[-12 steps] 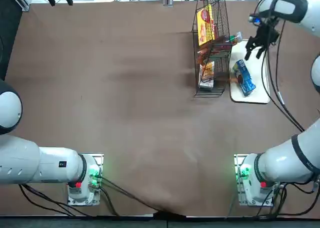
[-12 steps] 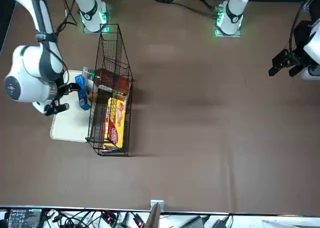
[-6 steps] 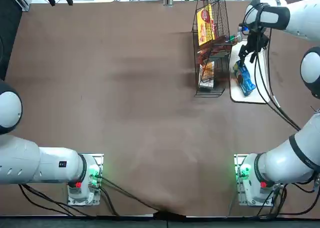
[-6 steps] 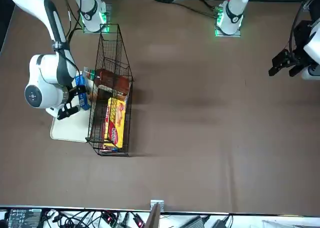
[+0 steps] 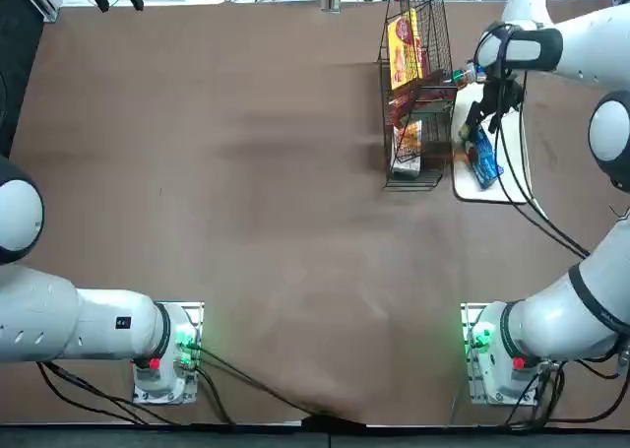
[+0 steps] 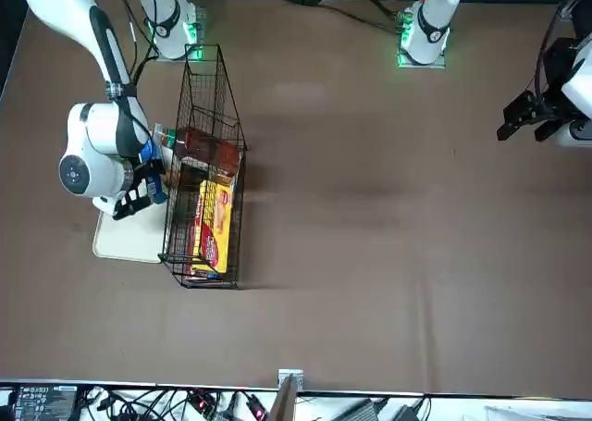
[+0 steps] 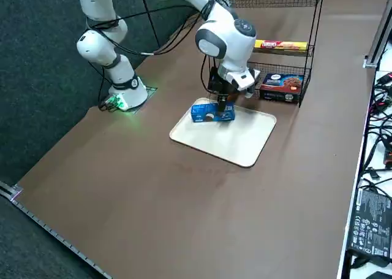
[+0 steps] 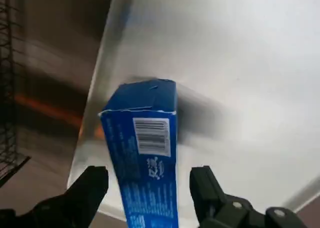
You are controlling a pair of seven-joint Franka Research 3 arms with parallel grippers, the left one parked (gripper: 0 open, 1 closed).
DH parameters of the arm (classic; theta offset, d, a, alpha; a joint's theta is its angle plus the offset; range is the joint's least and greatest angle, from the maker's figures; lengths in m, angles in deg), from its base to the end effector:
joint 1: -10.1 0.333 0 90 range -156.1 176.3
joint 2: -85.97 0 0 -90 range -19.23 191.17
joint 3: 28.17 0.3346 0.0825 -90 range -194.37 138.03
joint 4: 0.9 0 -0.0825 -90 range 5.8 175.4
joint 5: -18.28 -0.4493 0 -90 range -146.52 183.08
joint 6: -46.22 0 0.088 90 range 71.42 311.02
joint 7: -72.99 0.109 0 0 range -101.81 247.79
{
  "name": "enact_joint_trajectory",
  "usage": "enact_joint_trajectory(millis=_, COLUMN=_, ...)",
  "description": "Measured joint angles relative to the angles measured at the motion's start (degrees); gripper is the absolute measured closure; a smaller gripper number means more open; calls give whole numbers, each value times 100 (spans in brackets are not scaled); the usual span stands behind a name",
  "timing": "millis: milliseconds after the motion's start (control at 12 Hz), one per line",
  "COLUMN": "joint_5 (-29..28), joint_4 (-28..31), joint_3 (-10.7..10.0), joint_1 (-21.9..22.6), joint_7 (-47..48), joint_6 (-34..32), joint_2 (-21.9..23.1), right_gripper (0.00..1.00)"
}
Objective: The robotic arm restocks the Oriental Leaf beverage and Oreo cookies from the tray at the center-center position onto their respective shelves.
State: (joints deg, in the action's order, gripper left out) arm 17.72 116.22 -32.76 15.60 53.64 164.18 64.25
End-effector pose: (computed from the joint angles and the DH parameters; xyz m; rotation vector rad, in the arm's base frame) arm 0.6018 0.0095 0.1968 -3.0091 -0.5284 0.5593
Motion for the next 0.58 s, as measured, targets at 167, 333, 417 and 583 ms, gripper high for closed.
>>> enact_joint_trajectory(millis=167, joint_5=0, joint_4=239, joint_3=-14, joint_1=-14, joint_7=-8, joint_6=306, joint_2=51, right_gripper=0)
enact_joint_trajectory(millis=333, joint_5=0, joint_4=412, joint_3=-20, joint_1=-16, joint_7=-13, joint_6=549, joint_2=105, right_gripper=0)
enact_joint_trajectory(millis=417, joint_5=0, joint_4=519, joint_3=-20, joint_1=-18, joint_7=-13, joint_6=730, joint_2=140, right_gripper=0)
enact_joint_trajectory(millis=583, joint_5=0, joint_4=776, joint_3=-21, joint_1=-25, joint_7=-14, joint_6=1119, joint_2=219, right_gripper=0)
